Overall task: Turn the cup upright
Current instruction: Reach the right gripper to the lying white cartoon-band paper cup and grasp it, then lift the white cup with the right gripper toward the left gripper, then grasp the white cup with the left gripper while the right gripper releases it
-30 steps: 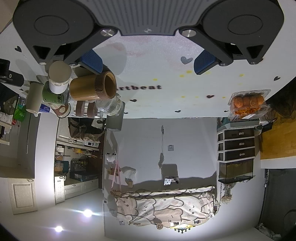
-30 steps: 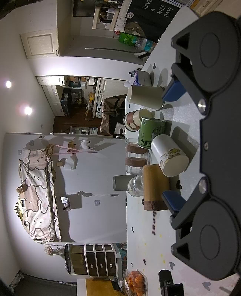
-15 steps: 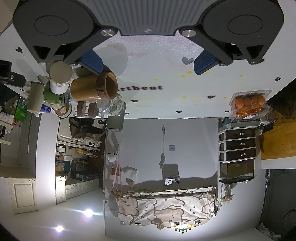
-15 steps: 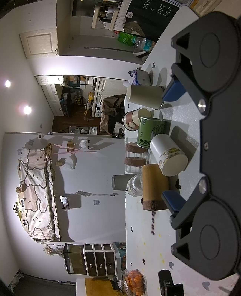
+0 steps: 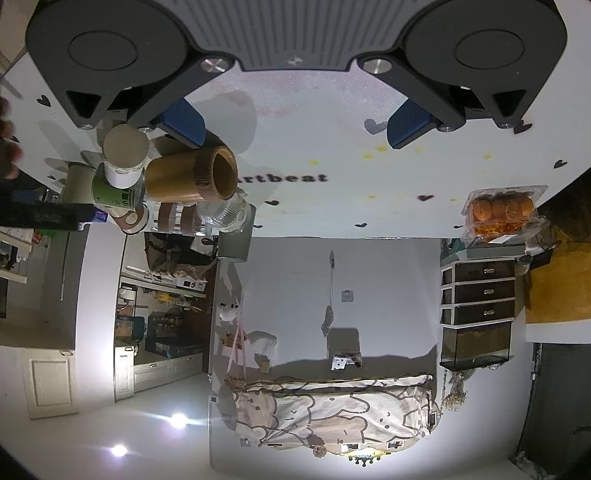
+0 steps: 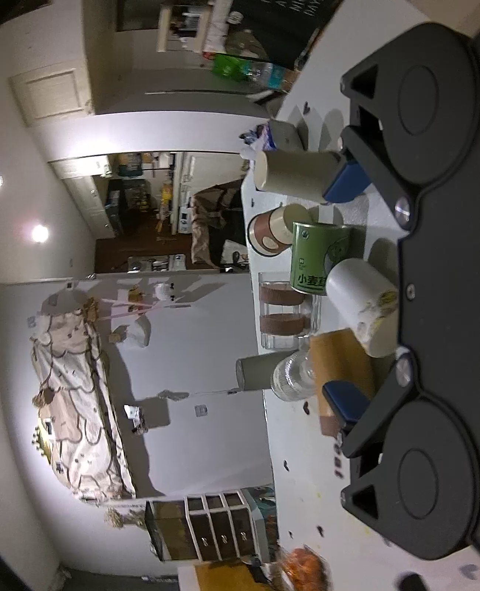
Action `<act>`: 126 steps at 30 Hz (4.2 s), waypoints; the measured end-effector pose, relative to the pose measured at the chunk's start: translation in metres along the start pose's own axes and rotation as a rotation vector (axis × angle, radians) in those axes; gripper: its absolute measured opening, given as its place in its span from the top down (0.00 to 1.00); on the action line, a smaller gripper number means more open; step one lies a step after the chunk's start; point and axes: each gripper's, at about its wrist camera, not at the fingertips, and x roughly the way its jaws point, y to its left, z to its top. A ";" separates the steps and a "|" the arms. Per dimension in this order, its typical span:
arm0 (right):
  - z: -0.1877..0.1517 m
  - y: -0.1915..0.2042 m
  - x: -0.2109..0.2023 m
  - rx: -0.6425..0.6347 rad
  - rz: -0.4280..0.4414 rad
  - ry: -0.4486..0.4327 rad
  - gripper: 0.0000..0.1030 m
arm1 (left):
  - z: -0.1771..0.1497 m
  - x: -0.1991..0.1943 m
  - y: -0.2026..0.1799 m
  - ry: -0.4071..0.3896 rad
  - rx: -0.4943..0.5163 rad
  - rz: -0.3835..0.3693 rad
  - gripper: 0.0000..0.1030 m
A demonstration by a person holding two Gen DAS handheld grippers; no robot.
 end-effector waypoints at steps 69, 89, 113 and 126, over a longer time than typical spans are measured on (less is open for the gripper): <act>-0.071 0.091 -0.063 -0.454 0.721 0.373 0.23 | -0.008 0.072 0.024 0.299 0.131 -0.159 0.00; -0.065 0.064 -0.021 -0.241 0.505 0.361 0.26 | -0.002 0.046 0.061 0.373 -0.096 -0.244 0.01; -0.065 0.045 -0.019 -0.149 0.521 0.346 0.26 | 0.014 0.115 -0.002 0.712 -0.141 -0.357 0.37; -0.058 0.049 -0.028 -0.142 0.546 0.311 0.26 | 0.043 0.056 0.047 0.492 -0.091 -0.270 0.38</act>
